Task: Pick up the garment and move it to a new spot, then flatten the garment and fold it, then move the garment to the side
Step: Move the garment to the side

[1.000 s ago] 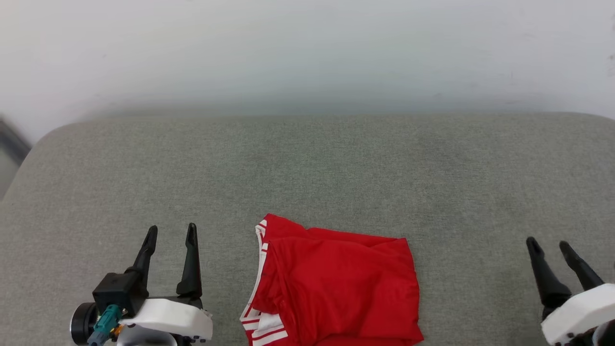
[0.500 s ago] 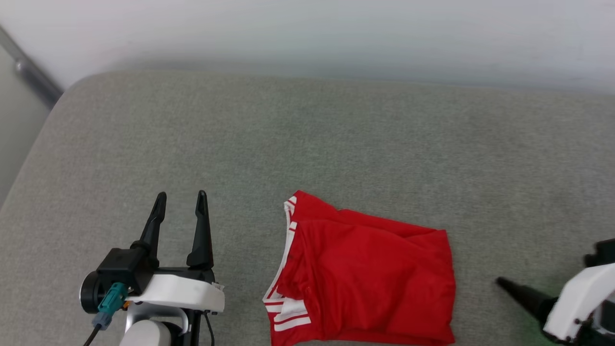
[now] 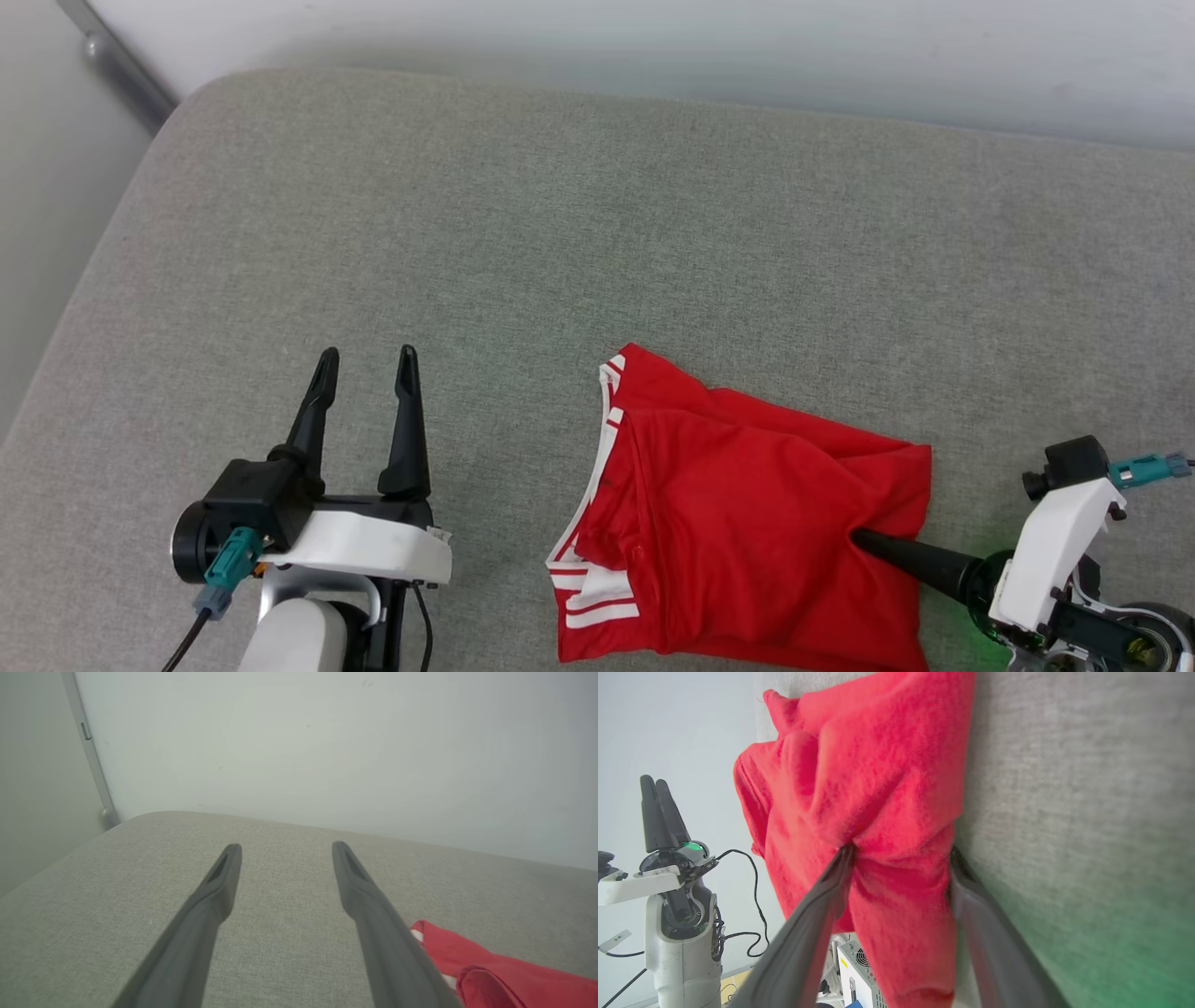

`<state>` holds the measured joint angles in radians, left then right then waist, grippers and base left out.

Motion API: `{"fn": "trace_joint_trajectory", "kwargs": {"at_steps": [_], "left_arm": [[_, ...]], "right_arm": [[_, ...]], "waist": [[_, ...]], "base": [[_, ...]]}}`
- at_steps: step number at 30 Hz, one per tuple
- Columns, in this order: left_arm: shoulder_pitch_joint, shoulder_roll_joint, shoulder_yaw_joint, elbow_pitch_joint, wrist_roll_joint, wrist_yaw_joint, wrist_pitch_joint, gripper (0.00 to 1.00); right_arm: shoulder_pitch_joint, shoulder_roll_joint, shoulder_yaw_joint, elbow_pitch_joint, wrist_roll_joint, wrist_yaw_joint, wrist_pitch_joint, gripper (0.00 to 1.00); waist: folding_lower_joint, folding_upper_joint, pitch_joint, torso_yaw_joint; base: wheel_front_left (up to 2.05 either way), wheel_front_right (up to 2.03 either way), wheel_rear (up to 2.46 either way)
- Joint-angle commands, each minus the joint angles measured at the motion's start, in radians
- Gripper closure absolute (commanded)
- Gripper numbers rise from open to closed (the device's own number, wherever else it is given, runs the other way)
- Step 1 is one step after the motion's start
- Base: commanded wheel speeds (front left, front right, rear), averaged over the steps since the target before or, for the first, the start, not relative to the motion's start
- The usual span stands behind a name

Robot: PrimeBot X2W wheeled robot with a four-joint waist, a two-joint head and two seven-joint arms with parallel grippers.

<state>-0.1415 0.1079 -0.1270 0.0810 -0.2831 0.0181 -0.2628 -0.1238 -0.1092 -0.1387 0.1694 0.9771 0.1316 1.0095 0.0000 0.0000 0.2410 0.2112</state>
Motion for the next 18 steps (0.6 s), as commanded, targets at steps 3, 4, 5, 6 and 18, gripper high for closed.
{"fn": "trace_joint_trajectory", "kwargs": {"at_steps": [3, 4, 5, 6, 18], "left_arm": [[-0.008, -0.010, 0.008, 0.006, 0.015, -0.008, -0.002, 0.00], [-0.006, -0.011, 0.010, 0.008, 0.018, -0.010, -0.002, 0.00], [-0.002, -0.012, 0.011, 0.012, 0.018, -0.014, -0.002, 0.00], [0.001, -0.014, 0.013, 0.014, 0.022, -0.017, -0.002, 0.00], [0.047, -0.006, 0.022, 0.026, 0.062, -0.034, -0.002, 0.00]], "right_arm": [[-0.007, -0.004, 0.019, 0.038, 0.001, -0.002, -0.015, 1.00], [-0.011, -0.010, 0.024, 0.037, 0.006, -0.002, -0.020, 1.00], [-0.015, -0.019, 0.031, 0.032, 0.007, -0.001, -0.026, 1.00], [-0.021, -0.027, 0.036, 0.027, 0.012, -0.001, -0.035, 1.00], [-0.061, -0.201, 0.190, -0.010, -0.176, -0.001, -0.158, 1.00]], "waist": [[0.0000, 0.0000, -0.007, 0.000], [0.0000, 0.0000, -0.012, -0.001], [0.0000, 0.0000, -0.019, -0.004], [0.0000, 0.0000, -0.026, -0.007], [0.0000, 0.0000, -0.127, -0.156]], "base": [[0.00, 0.00, 0.00], [0.00, 0.00, 0.00], [0.00, 0.00, 0.00], [0.00, 0.00, 0.00], [0.00, 0.00, 0.00]]}}
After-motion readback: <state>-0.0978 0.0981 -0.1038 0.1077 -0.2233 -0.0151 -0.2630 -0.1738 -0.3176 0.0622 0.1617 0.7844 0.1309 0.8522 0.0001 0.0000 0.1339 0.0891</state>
